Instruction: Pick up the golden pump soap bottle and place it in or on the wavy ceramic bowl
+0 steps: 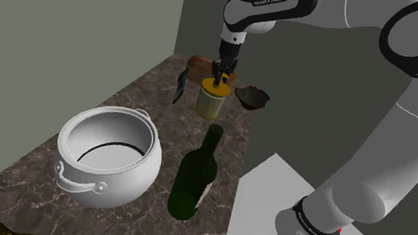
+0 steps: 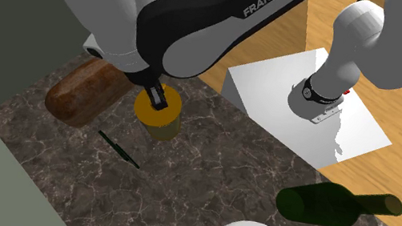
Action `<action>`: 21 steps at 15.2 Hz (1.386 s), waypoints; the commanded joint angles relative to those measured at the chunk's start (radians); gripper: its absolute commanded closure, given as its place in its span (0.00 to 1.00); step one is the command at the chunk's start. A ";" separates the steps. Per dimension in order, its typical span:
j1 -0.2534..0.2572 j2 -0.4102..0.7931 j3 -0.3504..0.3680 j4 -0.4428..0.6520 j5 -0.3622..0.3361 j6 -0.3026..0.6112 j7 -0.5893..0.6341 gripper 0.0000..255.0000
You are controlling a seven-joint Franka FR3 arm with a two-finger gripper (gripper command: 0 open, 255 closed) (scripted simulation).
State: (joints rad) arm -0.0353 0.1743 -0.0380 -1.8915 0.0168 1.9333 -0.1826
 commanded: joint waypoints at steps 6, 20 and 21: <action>0.000 -0.021 -0.001 0.041 -0.002 -0.061 0.001 1.00; -0.001 -0.051 -0.001 0.190 -0.003 -0.242 0.003 1.00; -0.001 -0.052 -0.001 0.203 -0.003 -0.255 0.004 1.00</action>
State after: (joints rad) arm -0.0360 0.1206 -0.0392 -1.7040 0.0133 1.6917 -0.1795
